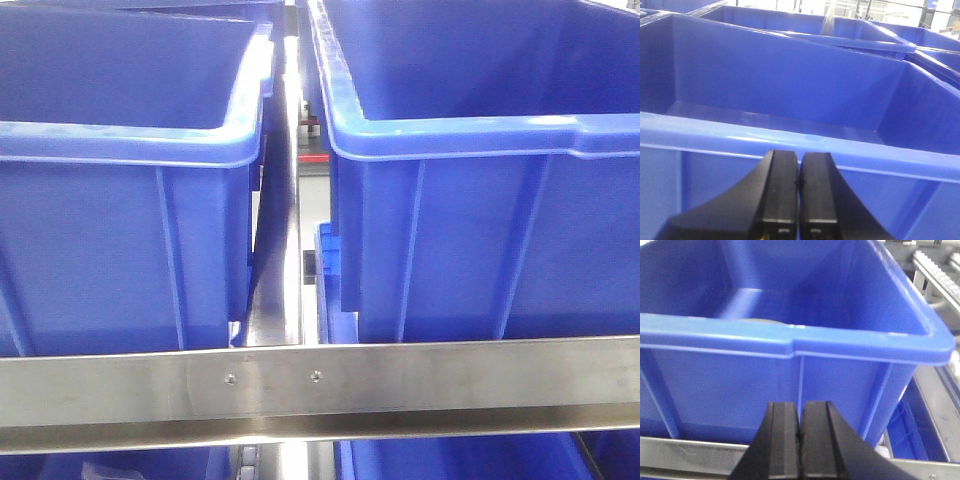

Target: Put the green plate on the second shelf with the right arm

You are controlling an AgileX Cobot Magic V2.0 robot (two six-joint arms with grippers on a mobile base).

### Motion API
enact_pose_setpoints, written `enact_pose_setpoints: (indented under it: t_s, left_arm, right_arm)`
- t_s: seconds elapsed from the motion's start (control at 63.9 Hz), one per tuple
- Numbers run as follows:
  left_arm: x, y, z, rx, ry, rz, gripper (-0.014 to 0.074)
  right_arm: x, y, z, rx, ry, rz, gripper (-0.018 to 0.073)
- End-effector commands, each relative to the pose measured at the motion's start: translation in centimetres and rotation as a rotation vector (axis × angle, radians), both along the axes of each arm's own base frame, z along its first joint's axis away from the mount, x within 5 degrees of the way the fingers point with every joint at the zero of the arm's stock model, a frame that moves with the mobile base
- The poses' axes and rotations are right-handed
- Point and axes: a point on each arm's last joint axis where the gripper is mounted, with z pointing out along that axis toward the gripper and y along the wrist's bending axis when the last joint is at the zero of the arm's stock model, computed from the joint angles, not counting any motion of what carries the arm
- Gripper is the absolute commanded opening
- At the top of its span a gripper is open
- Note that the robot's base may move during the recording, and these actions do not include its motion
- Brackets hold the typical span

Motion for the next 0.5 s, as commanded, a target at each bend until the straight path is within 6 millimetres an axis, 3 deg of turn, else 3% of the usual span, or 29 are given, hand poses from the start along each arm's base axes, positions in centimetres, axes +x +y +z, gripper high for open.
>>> enact_pose_setpoints:
  t_s: [0.0,0.486]
  left_arm:
    - [-0.01,0.01,-0.48,-0.017,-0.064,-0.001,0.0130]
    - [-0.01,0.01,-0.48,-0.017,-0.064,-0.001,0.0130]
  right_arm:
    - [-0.21,-0.09,1.39,0.008,-0.113,-0.010,0.0047]
    - [-0.22,-0.09,1.48,0.010,-0.123,-0.011,0.0047]
